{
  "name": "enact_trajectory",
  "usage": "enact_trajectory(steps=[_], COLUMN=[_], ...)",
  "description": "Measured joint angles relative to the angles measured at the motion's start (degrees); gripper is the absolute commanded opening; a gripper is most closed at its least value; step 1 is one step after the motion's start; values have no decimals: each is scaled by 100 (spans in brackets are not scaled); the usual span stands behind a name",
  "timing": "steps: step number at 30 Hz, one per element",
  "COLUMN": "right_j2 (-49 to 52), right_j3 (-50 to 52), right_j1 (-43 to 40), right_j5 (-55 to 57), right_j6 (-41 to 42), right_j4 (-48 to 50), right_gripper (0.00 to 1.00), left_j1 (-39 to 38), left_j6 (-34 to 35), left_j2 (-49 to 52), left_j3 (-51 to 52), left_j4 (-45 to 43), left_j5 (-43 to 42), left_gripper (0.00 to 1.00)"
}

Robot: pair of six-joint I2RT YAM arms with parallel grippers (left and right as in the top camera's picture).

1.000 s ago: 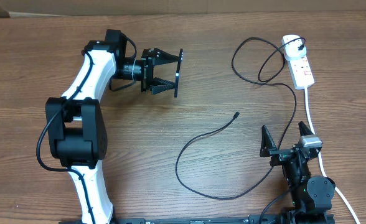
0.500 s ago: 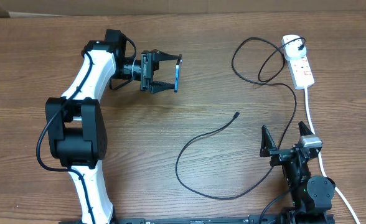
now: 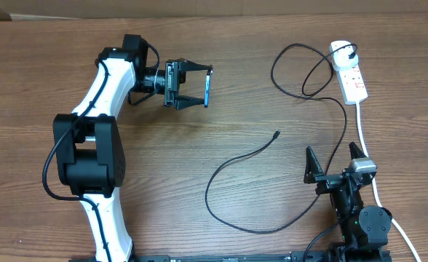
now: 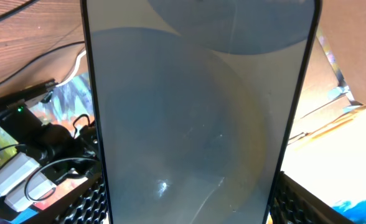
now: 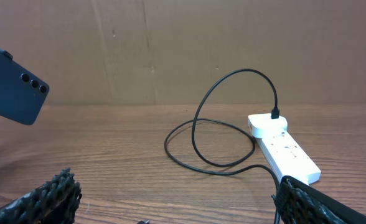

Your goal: Plug charger to phone and switch on socket

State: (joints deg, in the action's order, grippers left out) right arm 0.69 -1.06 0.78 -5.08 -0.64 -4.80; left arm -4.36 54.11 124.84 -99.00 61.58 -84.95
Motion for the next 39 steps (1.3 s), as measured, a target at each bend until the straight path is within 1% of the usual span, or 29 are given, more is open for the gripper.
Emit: enact_trajectory(steps=[10, 21, 33, 39], right_j2=[0, 0, 0, 0], right_j3=[0, 0, 0, 0], right_j1=[0, 0, 0, 2], right_j5=[-2, 0, 0, 0], right_j6=[2, 0, 2, 0], right_j4=[4, 2, 2, 4], right_gripper=[100, 100, 100, 100], left_j1=[0, 0, 0, 0], left_j6=[-4, -33, -286, -483], left_j2=[0, 0, 0, 0], left_j3=[0, 0, 0, 0], left_j4=[-74, -74, -98, -168], left_j5=[37, 341, 680, 1051], left_gripper=[67, 67, 66, 66])
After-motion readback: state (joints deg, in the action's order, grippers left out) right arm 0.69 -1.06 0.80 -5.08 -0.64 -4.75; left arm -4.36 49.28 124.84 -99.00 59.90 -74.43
